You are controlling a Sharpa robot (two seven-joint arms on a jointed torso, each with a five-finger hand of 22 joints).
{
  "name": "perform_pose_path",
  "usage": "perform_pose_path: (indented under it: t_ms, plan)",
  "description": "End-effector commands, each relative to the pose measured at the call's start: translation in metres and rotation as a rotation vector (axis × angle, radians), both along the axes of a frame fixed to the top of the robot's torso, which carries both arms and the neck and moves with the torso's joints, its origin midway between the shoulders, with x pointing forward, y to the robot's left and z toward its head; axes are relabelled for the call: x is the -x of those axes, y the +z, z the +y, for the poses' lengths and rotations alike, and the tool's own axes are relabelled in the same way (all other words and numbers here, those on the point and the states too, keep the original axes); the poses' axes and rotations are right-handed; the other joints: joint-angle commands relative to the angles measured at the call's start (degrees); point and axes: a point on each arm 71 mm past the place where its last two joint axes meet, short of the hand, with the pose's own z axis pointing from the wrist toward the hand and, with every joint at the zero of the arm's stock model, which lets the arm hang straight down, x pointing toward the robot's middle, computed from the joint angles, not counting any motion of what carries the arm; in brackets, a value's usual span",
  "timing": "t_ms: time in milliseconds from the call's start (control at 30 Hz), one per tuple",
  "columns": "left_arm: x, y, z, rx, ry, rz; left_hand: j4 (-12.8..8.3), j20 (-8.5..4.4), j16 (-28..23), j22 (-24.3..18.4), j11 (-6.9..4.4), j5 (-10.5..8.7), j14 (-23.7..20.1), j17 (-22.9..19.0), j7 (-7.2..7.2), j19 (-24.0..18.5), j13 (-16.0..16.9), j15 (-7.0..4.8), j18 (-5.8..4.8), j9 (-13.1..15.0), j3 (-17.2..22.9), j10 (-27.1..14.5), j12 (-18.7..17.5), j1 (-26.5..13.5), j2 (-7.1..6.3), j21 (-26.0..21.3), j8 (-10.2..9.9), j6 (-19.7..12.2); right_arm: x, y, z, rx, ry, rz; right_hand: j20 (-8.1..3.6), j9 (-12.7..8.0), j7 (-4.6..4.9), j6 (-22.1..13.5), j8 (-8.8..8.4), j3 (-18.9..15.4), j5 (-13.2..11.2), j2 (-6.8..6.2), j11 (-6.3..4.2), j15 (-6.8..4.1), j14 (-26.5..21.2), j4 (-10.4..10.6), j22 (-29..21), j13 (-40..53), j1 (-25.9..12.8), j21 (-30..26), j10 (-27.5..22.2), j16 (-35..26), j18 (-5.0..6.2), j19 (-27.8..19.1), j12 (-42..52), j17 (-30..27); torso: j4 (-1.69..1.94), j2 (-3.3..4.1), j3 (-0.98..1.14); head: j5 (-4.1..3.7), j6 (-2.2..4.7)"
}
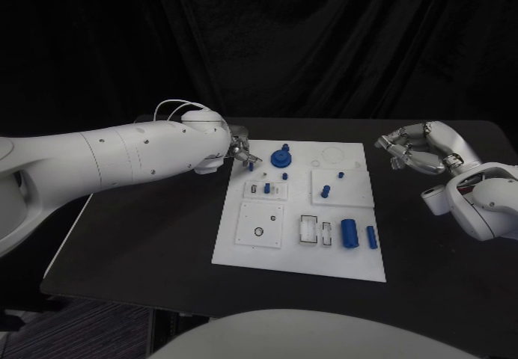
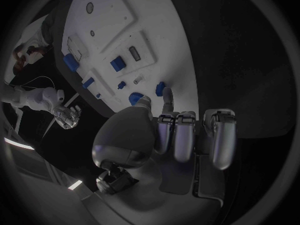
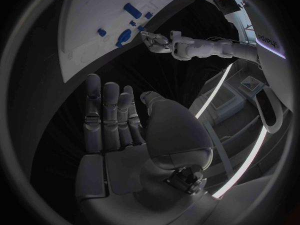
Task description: Assemble the parts on the task board
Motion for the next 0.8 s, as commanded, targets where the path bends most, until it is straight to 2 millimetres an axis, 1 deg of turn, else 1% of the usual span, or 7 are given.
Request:
perform_pose_path:
  t_ms: [33, 200, 433, 667, 800]
  plan:
    - [0.0006, -0.0027, -0.0001, -0.014, -0.006, 0.016, 0.13, 0.27, 0.15, 14.0, 0.24, 0.26, 5.95, 15.09, -0.1, 4.6, 15.06, 0.37, 0.48, -0.06, 0.33, 5.87, 0.16, 0.62, -0.11, -0.27, -0.21, 0.46, -0.0009, -0.0001, -0.0004, 0.004, -0.006, 0.014, 0.08, -0.1, -0.29, 0.23, -0.12, 0.23, 0.16, -0.06, -0.08, 0.01, 0.28, -0.13, 0.1, 0.03, 0.67, -0.32, 0.37, 0.23, 0.66, 0.4, 0.28, 0.05, 0.01, -0.01, 0.0, -0.02, 0.01]
    - [0.0006, -0.0044, 0.0006, -0.014, -0.005, 0.018, -0.07, 0.24, 0.15, 13.94, 0.19, 0.76, 5.95, 15.09, -0.17, 4.52, 15.06, 0.33, 0.52, -0.19, 0.71, 5.87, 0.16, 0.97, -0.17, -0.45, -0.44, 0.66, -0.001, -0.0005, -0.0005, 0.004, -0.006, 0.017, 0.03, -0.11, -0.32, 0.26, -0.11, 0.39, 0.18, -0.1, -0.12, -0.04, 0.41, -0.21, 0.13, 0.14, 1.01, -0.32, 0.52, 0.33, 0.66, 0.49, 0.42, 0.15, -0.01, 0.0, 0.0, 0.12, 0.01]
    - [0.0012, -0.006, -0.0005, -0.016, -0.011, 0.027, -0.25, 0.22, 0.15, 13.82, 0.16, 0.93, 5.95, 15.09, -0.21, 4.36, 15.06, 0.32, 0.61, -0.28, 1.11, 5.87, 0.16, 1.29, -0.15, -0.81, -0.63, 0.75, -0.0014, -0.0015, 0.0011, 0.005, -0.003, 0.022, 0.01, -0.12, -0.34, 0.27, -0.11, 0.5, 0.19, -0.1, -0.14, -0.07, 0.46, -0.25, 0.14, 0.15, 1.2, -0.32, 0.56, 0.37, 0.66, 0.54, 0.46, 0.18, 0.01, -0.02, 0.0, 0.05, 0.01]
    - [0.0017, -0.0068, -0.0014, -0.017, -0.019, 0.035, -0.46, 0.2, 0.15, 13.8, 0.12, 1.13, 5.95, 15.09, -0.26, 4.32, 15.06, 0.29, 0.63, -0.36, 1.53, 5.87, 0.16, 1.63, -0.2, -0.89, -0.79, 0.88, -0.0013, -0.0019, 0.0021, 0.004, 0.0, 0.023, -0.03, -0.13, -0.36, 0.29, -0.11, 0.65, 0.21, -0.13, -0.18, -0.1, 0.54, -0.33, 0.17, 0.18, 1.54, -0.33, 0.63, 0.42, 0.66, 0.61, 0.53, 0.22, 0.04, 0.01, 0.02, 0.16, 0.01]
    - [0.002, -0.0071, -0.0014, -0.017, -0.021, 0.037, -0.53, 0.2, 0.15, 13.77, 0.11, 1.24, 5.95, 15.09, -0.28, 4.29, 15.06, 0.28, 0.64, -0.38, 1.68, 5.87, 0.16, 1.72, -0.23, -0.96, -0.85, 0.94, -0.0013, -0.0022, 0.0018, 0.005, -0.001, 0.027, -0.05, -0.14, -0.37, 0.28, -0.11, 0.74, 0.26, -0.16, -0.19, -0.11, 0.55, -0.37, 0.19, 0.14, 1.72, -0.34, 0.62, 0.43, 0.65, 0.64, 0.53, 0.21, -0.03, 0.0, 0.0, 0.27, 0.01]
